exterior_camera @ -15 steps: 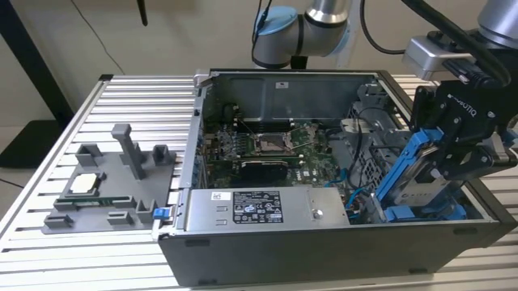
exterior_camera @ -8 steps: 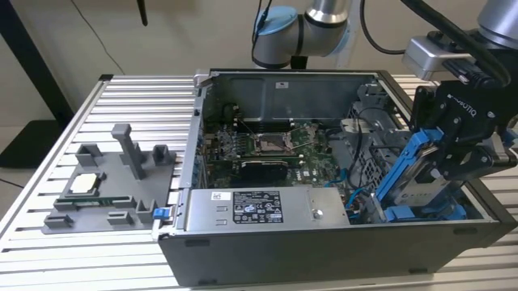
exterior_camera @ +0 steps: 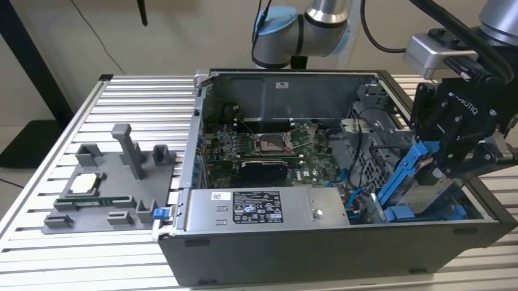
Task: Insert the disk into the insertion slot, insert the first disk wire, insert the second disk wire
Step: 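Insert the disk into the insertion slot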
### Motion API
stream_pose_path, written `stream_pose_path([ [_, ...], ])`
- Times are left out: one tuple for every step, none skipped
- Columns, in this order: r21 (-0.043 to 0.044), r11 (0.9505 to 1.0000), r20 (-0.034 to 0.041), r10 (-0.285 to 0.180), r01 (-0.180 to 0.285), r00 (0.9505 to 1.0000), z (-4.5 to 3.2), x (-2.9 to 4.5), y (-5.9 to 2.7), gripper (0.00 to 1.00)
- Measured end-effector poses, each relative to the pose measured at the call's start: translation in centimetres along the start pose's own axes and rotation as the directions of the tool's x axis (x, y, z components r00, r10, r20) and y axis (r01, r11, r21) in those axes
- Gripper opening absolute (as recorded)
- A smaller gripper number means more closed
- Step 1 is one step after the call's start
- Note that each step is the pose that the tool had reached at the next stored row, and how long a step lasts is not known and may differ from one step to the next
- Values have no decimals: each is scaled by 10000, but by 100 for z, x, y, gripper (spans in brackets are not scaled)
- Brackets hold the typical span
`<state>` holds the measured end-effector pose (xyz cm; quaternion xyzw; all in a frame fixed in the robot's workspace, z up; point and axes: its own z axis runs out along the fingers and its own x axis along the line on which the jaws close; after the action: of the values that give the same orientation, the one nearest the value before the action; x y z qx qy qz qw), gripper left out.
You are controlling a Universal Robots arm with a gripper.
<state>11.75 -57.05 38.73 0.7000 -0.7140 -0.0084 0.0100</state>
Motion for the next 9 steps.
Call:
stream_pose_path([
  [0,10000,0,0,0,10000,-1,0,0,0],
  [0,10000,-2,0,0,10000,-2,0,0,0],
  [0,10000,-1,0,0,10000,-2,0,0,0],
  [0,10000,1,0,0,10000,-2,0,0,100],
  [0,10000,0,0,0,10000,-2,0,0,100],
  [0,10000,-1,-1,1,10000,-3,-1,0,100],
  [2,10000,0,-1,1,10000,-3,-3,0,100],
  [3,10000,-1,-1,1,10000,-3,-8,1,100],
  [5,10000,1,-1,1,10000,-3,-12,3,100],
])
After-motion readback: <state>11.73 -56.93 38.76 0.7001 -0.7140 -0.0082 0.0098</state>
